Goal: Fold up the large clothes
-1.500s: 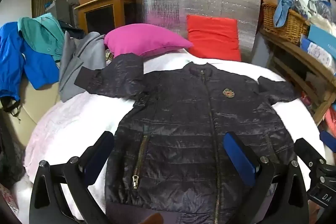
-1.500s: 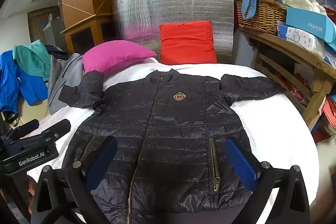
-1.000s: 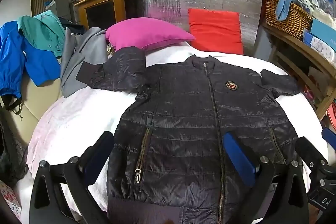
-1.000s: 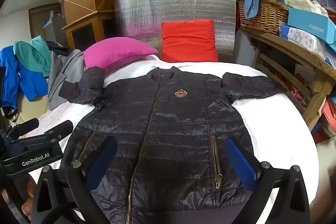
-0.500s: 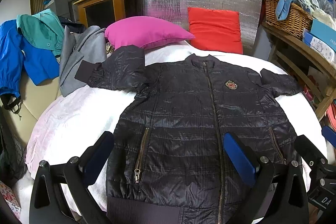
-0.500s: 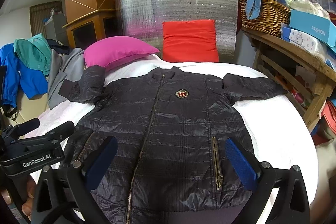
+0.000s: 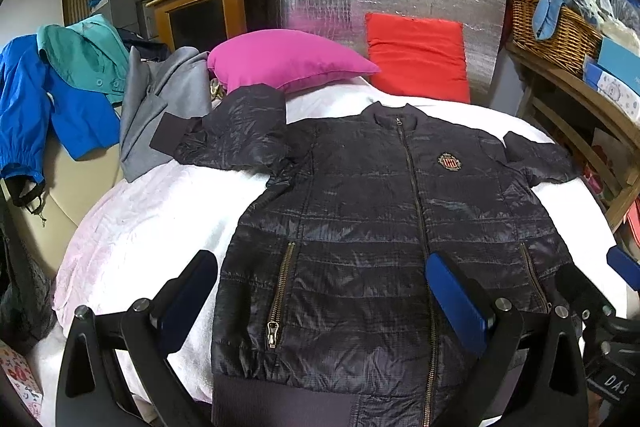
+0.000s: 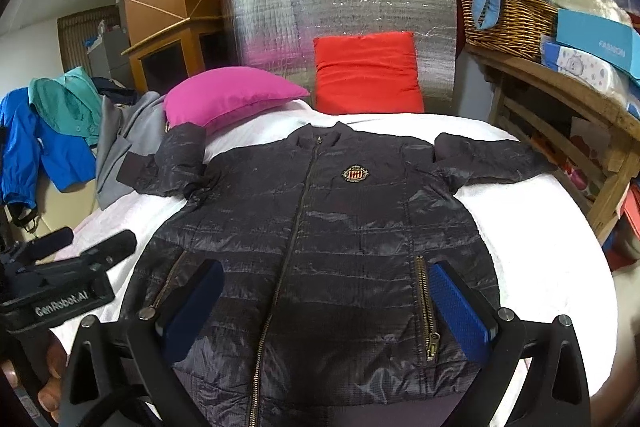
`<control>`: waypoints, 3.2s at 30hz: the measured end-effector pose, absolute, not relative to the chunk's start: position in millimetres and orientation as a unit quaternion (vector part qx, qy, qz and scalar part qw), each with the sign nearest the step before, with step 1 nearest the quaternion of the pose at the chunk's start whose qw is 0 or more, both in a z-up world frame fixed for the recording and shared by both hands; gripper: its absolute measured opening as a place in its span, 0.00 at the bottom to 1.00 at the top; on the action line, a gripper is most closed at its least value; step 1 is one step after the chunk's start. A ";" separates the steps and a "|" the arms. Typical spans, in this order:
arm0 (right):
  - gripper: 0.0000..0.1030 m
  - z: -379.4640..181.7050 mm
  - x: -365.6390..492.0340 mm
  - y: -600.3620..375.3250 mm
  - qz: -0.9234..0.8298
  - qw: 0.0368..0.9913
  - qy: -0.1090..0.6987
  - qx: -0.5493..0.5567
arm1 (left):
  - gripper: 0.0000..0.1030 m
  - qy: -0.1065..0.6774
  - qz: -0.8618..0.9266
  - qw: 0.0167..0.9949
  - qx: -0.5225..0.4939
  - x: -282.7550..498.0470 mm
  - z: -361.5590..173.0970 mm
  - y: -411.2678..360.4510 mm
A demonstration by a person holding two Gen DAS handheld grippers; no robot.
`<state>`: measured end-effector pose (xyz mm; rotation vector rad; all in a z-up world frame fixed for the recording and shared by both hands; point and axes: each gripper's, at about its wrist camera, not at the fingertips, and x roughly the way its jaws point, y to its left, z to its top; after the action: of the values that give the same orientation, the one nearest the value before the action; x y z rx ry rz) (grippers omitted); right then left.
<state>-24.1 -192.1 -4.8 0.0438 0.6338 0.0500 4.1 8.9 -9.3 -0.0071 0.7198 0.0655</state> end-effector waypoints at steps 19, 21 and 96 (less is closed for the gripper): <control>1.00 -5.9 -17.8 -197.7 0.016 0.950 0.311 0.023 | 1.00 0.360 0.026 0.932 -0.014 13.4 -18.3 11.7; 1.00 -6.5 -17.8 -199.8 0.012 0.950 0.311 0.023 | 1.00 0.362 0.024 0.932 -0.012 14.7 -20.6 8.8; 0.94 -124.7 179.0 -614.5 -0.071 0.816 0.317 0.478 | 1.00 0.451 0.019 0.891 0.046 171.0 -149.7 -16.5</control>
<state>179.0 -614.5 -124.7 1.0192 0.6764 -0.1521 171.0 -16.5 -149.7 0.0964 0.9363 0.0404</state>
